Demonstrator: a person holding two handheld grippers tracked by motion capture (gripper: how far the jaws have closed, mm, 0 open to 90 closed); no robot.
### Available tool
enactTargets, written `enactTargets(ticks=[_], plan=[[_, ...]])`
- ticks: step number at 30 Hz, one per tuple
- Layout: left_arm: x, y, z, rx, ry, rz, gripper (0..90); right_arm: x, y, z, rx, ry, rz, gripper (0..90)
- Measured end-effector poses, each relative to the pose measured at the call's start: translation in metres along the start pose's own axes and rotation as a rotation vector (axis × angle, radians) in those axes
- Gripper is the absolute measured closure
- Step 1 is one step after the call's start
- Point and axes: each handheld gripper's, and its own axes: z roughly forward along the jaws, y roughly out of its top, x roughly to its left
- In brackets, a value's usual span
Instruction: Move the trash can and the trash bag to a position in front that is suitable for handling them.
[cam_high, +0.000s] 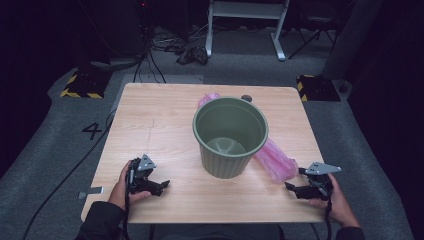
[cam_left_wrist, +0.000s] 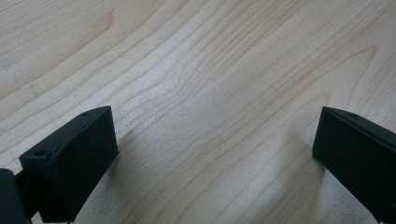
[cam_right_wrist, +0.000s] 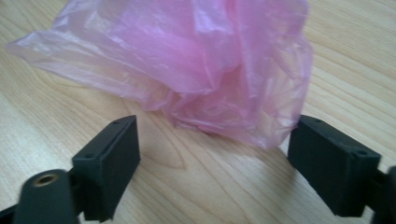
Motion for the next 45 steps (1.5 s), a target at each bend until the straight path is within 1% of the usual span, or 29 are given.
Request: enactTargets(ticks=[1, 2, 4, 6, 8, 11, 15, 17, 21, 29, 32, 35, 36, 38, 42, 43, 45], plan=[[0.000, 0.000, 0.000, 0.000, 0.000, 0.000, 0.0, -0.001, 0.000, -0.001, 0.001, -0.009, 0.001, 16.3], [0.000, 0.000, 0.000, 0.000, 0.001, 0.003, 0.0, -0.001, 0.000, -0.002, 0.003, -0.012, -0.002, 15.6], [0.000, 0.000, 0.000, 0.000, 0.001, 0.002, 0.0, -0.001, 0.000, -0.003, 0.004, -0.012, -0.008, 15.6], [0.000, 0.000, 0.000, 0.000, 0.002, 0.001, 0.0, 0.000, 0.001, -0.008, -0.015, 0.008, -0.014, 15.7], [0.000, 0.000, 0.000, 0.000, 0.002, 0.001, 0.0, 0.000, 0.002, -0.012, -0.024, 0.012, -0.020, 15.6], [0.000, 0.000, 0.000, 0.000, 0.001, 0.003, 0.0, 0.002, 0.003, -0.017, -0.036, 0.016, -0.026, 16.0], [0.000, 0.000, 0.000, 0.000, -0.001, 0.000, 0.0, 0.005, 0.004, -0.020, -0.035, 0.015, -0.040, 16.5], [0.000, 0.000, 0.000, 0.000, 0.001, 0.004, 0.0, 0.007, 0.006, -0.024, -0.043, 0.013, -0.051, 16.5], [-0.001, -0.001, -0.001, -0.001, -0.001, -0.005, 0.0, 0.009, 0.014, -0.030, -0.086, 0.011, -0.049, 17.8], [-0.001, -0.001, -0.001, -0.001, 0.000, -0.004, 0.0, 0.011, 0.020, -0.032, -0.103, 0.006, -0.050, 17.7], [-0.001, -0.001, -0.001, -0.001, 0.000, -0.004, 0.0, 0.013, 0.025, -0.033, -0.125, 0.012, -0.045, 17.7], [-0.001, -0.001, -0.001, -0.001, -0.001, -0.004, 0.0, 0.015, 0.028, -0.033, -0.128, 0.019, -0.055, 18.0], [-0.001, -0.001, -0.001, -0.001, -0.001, -0.004, 0.0, 0.018, 0.031, -0.032, -0.131, 0.018, -0.060, 18.2], [-0.001, -0.001, -0.001, -0.001, -0.001, -0.005, 0.0, 0.018, 0.032, -0.032, -0.132, 0.019, -0.062, 18.3], [-0.001, -0.001, -0.001, -0.001, -0.001, -0.005, 0.0, 0.022, 0.039, -0.028, -0.145, 0.034, -0.060, 19.4], [-0.001, -0.001, -0.001, -0.001, -0.001, -0.004, 0.0, 0.026, 0.043, -0.026, -0.149, 0.037, -0.064, 19.5], [-0.001, -0.001, 0.000, -0.001, 0.000, -0.004, 0.0, 0.027, 0.045, -0.026, -0.152, 0.039, -0.064, 19.5]])
